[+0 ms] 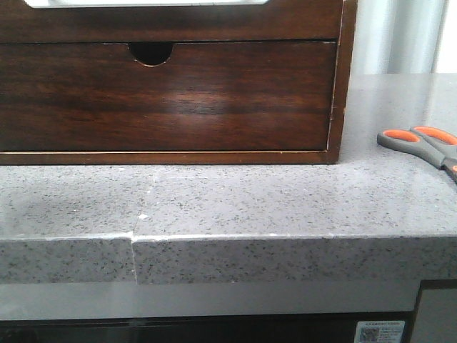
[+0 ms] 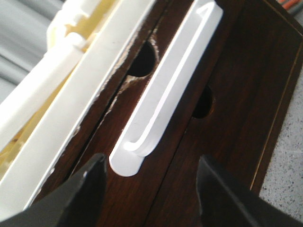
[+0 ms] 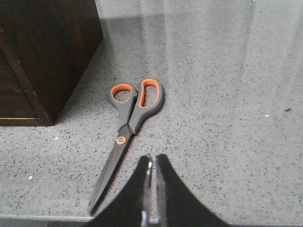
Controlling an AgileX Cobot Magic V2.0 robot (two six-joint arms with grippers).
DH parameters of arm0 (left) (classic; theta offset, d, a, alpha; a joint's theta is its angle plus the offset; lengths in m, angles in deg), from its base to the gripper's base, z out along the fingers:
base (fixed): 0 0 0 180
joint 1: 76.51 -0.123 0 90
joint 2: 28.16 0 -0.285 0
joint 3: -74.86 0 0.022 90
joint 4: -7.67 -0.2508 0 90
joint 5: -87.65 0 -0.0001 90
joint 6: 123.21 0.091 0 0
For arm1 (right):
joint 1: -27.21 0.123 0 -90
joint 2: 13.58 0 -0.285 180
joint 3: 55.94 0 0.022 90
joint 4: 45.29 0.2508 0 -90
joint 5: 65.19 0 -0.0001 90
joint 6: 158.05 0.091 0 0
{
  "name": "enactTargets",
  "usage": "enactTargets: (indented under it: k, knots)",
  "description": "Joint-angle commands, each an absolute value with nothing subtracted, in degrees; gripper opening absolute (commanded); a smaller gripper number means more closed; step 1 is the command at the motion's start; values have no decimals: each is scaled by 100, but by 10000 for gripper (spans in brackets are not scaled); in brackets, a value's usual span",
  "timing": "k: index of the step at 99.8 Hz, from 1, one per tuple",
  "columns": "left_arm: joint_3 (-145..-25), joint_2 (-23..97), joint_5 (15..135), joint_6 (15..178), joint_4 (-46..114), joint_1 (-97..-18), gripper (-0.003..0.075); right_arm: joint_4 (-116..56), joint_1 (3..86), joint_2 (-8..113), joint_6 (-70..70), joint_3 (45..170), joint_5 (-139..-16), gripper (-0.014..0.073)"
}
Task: Put scissors in drawer with both arms
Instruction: 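Grasp the white drawer handle with the left gripper and pull outward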
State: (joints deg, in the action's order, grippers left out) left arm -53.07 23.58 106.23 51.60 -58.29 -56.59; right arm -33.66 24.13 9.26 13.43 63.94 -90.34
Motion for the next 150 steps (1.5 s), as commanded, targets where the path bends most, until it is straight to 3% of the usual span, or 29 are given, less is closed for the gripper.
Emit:
enactTargets:
  k: [1, 61, 73, 98, 150]
  knots:
    - [-5646, 2578, 10789, 5164, -5792, -5517, 400, -3338, 2374, 1011, 1324, 6593, -8629, -41]
    - [-6667, 3957, 10167, 5186, -6627, -5180, 394, -3338, 2374, 1011, 1324, 6593, -8629, -41]
    - [-6764, 4081, 10069, 5186, -6971, -5180, 307, -3338, 2374, 1011, 1324, 6593, -8629, -41]
    - [-6764, 4090, 10069, 5186, -7048, -5180, -23, -3338, 2374, 1011, 1324, 6593, -8629, -41]
    - [-6205, 3528, 10565, 5186, -7068, -5180, -22, -3338, 2374, 1011, 1324, 6593, -8629, -41]
